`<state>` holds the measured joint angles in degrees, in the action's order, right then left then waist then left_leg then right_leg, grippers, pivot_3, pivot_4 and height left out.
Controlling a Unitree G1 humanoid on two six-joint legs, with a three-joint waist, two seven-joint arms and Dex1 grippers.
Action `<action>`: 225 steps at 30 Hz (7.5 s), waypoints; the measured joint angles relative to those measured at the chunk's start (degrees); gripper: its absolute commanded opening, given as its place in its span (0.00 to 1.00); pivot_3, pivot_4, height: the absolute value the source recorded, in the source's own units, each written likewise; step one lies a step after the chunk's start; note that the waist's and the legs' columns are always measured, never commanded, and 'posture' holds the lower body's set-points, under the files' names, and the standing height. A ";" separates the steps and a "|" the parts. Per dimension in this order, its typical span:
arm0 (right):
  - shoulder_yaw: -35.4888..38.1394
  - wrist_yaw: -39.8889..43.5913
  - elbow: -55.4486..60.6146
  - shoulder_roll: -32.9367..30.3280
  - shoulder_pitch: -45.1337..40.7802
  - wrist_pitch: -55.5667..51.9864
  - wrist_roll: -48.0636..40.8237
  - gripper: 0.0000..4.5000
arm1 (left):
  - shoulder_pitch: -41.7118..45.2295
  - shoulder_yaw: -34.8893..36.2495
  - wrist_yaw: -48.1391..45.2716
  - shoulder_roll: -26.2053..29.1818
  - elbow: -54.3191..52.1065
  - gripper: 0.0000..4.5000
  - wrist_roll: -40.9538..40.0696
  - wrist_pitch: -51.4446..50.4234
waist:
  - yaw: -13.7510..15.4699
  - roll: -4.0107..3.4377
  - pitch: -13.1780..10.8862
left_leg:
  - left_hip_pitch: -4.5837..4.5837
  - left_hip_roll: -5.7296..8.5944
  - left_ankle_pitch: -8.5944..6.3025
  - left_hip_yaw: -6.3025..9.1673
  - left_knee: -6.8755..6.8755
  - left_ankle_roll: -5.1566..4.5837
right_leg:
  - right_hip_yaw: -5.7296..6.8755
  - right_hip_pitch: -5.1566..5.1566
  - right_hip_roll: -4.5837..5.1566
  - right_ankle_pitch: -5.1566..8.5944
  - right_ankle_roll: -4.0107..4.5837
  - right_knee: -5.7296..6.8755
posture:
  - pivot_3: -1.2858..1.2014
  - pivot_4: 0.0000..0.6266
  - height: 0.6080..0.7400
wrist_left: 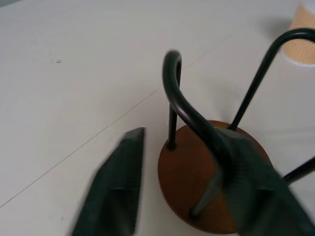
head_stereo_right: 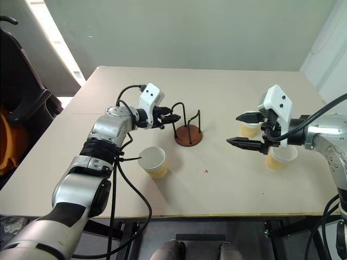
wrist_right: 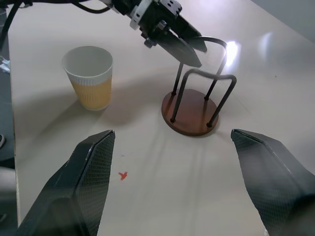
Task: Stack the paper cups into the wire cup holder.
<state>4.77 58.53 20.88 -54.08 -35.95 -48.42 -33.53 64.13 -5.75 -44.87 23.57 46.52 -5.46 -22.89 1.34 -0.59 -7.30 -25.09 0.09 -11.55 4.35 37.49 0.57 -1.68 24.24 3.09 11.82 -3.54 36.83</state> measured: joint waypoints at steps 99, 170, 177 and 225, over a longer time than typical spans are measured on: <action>-8.39 17.52 -24.46 -14.49 9.88 20.35 21.38 0.01 | -22.83 13.48 -28.82 32.27 -66.19 1.00 -37.68 -18.82 | -0.18 -0.11 0.03 | 0.17 0.00 -1.07 0.00 0.45 -0.86 | 0.00 -0.37 0.12 0.59 0.49 0.10 | 0.52 0.24 1.00; -29.77 10.53 -71.13 12.02 -31.63 50.75 45.34 0.96 | -22.89 5.20 -18.89 29.67 -60.33 1.00 -24.25 -12.66 | -1.18 -0.15 -0.01 | 0.09 -0.15 -0.55 0.32 -0.56 -0.23 | 0.16 0.41 0.00 0.10 0.81 0.25 | 0.52 0.24 1.00; -29.80 8.93 -82.30 15.86 -33.62 56.46 49.50 0.88 | -25.45 6.46 -18.52 31.56 -63.68 1.00 -25.05 -14.70 | -0.96 -0.15 -0.02 | 0.00 -0.13 -0.66 0.29 -0.51 -0.05 | 0.16 0.40 0.02 0.15 0.90 0.17 | 0.52 0.24 1.00; -24.05 33.64 -9.27 1.81 -24.00 25.25 16.01 0.01 | -35.64 16.20 -34.61 42.38 -66.22 1.00 -38.10 -17.24 | -1.34 -0.08 -0.01 | 0.22 -0.23 -0.45 0.31 -0.51 -0.11 | 0.17 0.33 -0.10 0.70 1.75 0.61 | 0.52 0.24 1.00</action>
<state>-19.27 92.16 11.61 -52.26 -59.95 -23.17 -17.52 28.48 10.45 -79.49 65.95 -19.71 -43.56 -40.13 0.01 -0.67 -7.31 -24.87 -0.14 -12.01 4.67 36.98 0.46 -1.50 24.57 2.99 12.51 -1.79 37.43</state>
